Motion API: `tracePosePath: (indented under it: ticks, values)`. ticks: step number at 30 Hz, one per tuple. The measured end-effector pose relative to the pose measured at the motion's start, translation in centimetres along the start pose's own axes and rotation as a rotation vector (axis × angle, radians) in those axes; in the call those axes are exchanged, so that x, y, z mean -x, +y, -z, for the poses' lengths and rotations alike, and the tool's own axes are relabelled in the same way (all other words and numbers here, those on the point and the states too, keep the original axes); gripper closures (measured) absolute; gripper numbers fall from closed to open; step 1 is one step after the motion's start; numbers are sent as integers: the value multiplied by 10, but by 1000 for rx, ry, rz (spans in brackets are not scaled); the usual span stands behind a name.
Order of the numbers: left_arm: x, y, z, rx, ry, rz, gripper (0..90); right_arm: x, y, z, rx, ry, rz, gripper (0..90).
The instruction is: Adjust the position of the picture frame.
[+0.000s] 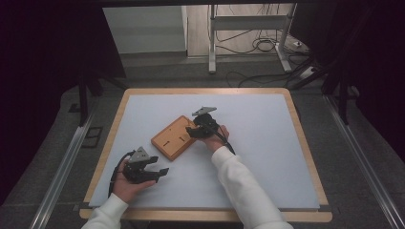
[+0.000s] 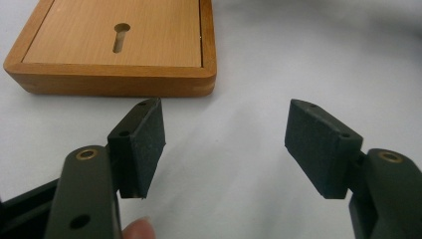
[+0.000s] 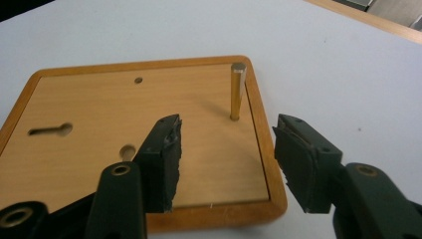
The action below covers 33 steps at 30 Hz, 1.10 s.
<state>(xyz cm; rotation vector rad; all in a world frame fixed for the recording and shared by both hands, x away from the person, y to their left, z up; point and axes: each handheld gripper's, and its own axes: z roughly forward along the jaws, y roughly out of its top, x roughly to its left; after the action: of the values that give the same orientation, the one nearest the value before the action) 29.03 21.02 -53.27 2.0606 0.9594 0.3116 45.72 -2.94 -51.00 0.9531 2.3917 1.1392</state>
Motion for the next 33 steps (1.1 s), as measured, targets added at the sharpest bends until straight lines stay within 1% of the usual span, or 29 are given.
tracePosePath:
  ticks: [1,4,5,7,9,10,11,12,13,15,19,20,21,22,28,30,33]
  values:
    - [0,0,0,-1,-1,1,318,1,3,-4,2,-3,1,480]
    - [0,0,0,-2,-3,0,317,2,5,-9,3,-6,-1,500]
    - [0,0,0,1,-4,2,317,3,7,-14,5,-8,-5,525]
    - [0,0,0,1,-4,2,317,3,7,-16,7,-9,-7,542]
    - [-1,0,0,2,-4,1,317,3,9,-20,5,-10,-9,587]
    - [-1,0,0,3,-4,2,317,4,9,-24,7,-12,-11,644]
    - [-1,0,0,3,-4,2,317,4,9,-24,7,-12,-11,644]
    - [-1,0,0,2,-5,1,317,4,9,-26,5,-10,-13,675]
    - [-1,0,0,2,-5,1,317,5,9,-29,4,-17,-18,721]
    - [-2,0,0,1,-5,-1,316,5,9,-32,9,-5,-33,754]
    - [-2,0,0,0,-5,-1,316,5,9,-35,13,2,-39,793]
    - [-2,0,0,0,-4,-1,316,6,9,-36,18,2,-57,829]
    - [-2,0,0,0,-4,-1,316,6,9,-36,18,2,-57,829]
    - [-2,0,0,-1,-3,-4,316,7,8,-36,26,8,-79,833]
    - [-2,0,1,-1,-2,-5,316,8,6,-35,42,14,-91,839]
    - [-3,0,1,-3,-3,-7,316,8,5,-34,51,14,-104,838]
    - [-3,0,2,-1,-2,-6,315,9,4,-33,58,21,-111,837]
